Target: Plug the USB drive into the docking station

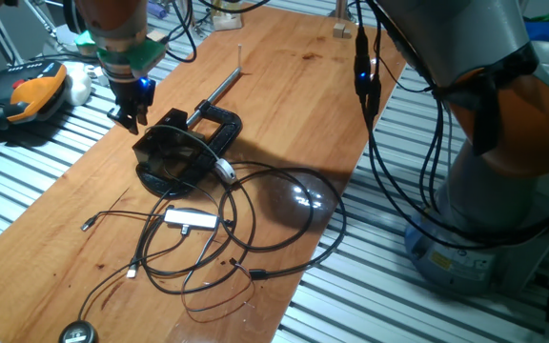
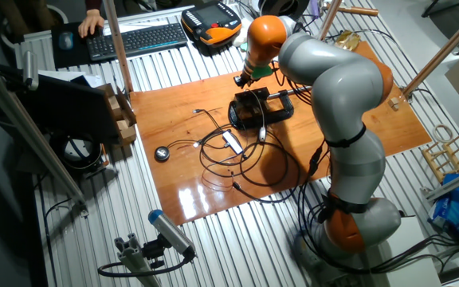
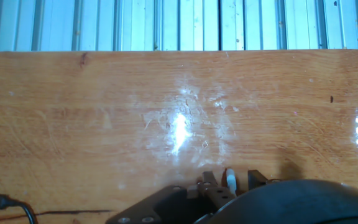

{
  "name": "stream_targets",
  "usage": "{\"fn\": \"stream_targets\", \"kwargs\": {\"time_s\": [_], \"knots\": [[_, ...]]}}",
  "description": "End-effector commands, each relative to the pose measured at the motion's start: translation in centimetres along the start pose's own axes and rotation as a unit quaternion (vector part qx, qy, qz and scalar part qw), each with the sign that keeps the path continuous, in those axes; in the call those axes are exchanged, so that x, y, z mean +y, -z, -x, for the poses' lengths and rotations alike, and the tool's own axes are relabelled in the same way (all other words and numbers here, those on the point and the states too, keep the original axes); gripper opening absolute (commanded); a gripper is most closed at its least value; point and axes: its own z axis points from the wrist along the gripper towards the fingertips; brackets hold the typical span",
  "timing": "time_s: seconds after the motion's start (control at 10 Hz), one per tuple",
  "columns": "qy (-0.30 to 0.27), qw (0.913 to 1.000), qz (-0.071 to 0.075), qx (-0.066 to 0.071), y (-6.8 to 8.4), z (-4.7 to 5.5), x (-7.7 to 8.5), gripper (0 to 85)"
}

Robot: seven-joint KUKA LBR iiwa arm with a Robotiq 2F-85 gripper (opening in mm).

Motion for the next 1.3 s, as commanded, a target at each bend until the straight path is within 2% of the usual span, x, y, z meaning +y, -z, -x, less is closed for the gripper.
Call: {"fn": "stream_targets", "kwargs": {"time_s": [0.0, 0.4, 0.7, 1.2], "knots": [[0.000, 1.0000, -0.002, 0.001, -0.1, 0.0, 0.0, 34.0], [0.007, 0.9999, -0.007, 0.005, -0.2, -0.1, -0.1, 34.0], [0.014, 0.9999, -0.010, 0.000, -1.0, -0.2, 0.0, 34.0], [0.024, 0.9996, -0.015, 0.000, -2.1, -0.2, -0.4, 34.0]]}}
